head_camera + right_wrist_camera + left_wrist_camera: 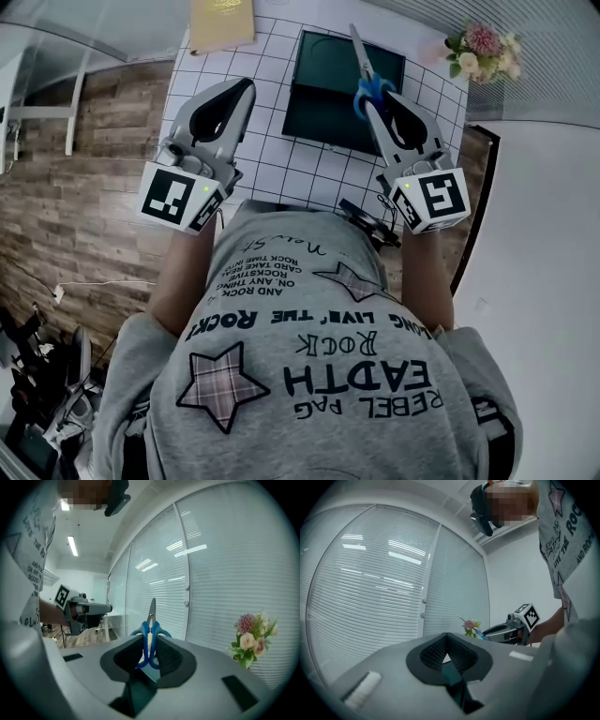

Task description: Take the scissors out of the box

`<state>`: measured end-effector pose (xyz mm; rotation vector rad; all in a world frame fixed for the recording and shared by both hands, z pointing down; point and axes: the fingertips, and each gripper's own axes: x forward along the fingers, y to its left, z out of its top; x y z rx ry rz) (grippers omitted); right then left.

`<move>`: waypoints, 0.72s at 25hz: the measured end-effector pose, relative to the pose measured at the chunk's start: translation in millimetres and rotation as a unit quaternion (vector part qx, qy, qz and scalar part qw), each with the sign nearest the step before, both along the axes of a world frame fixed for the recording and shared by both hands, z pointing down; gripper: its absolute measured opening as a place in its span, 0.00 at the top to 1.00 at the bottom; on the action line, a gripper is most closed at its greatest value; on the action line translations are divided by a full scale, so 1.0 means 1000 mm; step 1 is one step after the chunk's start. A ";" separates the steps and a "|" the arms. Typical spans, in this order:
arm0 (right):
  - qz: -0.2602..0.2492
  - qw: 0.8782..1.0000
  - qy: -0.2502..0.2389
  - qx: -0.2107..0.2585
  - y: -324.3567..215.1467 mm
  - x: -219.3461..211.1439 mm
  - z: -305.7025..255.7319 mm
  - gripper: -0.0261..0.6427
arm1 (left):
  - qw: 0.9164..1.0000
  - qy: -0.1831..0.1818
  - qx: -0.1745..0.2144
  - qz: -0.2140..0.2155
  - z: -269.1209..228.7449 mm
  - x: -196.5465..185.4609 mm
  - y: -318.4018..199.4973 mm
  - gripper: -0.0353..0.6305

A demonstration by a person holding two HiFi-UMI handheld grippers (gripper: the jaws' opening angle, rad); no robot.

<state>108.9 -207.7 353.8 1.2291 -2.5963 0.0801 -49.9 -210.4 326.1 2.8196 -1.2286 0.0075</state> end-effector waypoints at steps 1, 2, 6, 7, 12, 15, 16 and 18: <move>0.004 1.000 -0.005 0.006 0.001 0.001 -0.005 0.82 | 1.000 0.000 0.002 0.000 -0.002 0.000 0.001 0.96; 0.007 1.000 -0.010 0.012 0.002 0.001 -0.011 0.82 | 1.000 0.000 0.004 0.000 -0.004 0.000 0.001 0.96; 0.017 0.999 -0.027 0.033 0.008 0.003 -0.034 0.82 | 1.000 0.000 0.015 -0.001 -0.012 -0.001 0.004 0.96; 0.017 0.999 -0.032 0.037 0.010 0.002 -0.038 0.82 | 1.000 -0.001 0.017 -0.002 -0.014 -0.002 0.005 0.96; 0.029 0.996 -0.062 0.050 0.017 0.007 -0.061 0.82 | 1.000 -0.002 0.030 -0.003 -0.022 -0.002 0.009 0.96; 0.037 0.995 -0.070 0.063 0.019 0.013 -0.075 0.82 | 0.999 -0.001 0.040 -0.003 -0.029 -0.003 0.007 0.96; 0.040 0.995 -0.070 0.066 0.020 0.014 -0.079 0.82 | 0.999 -0.001 0.043 -0.004 -0.031 -0.003 0.007 0.96; 0.044 0.994 -0.072 0.072 0.024 0.018 -0.086 0.82 | 0.999 -0.003 0.047 -0.005 -0.036 -0.004 0.007 0.96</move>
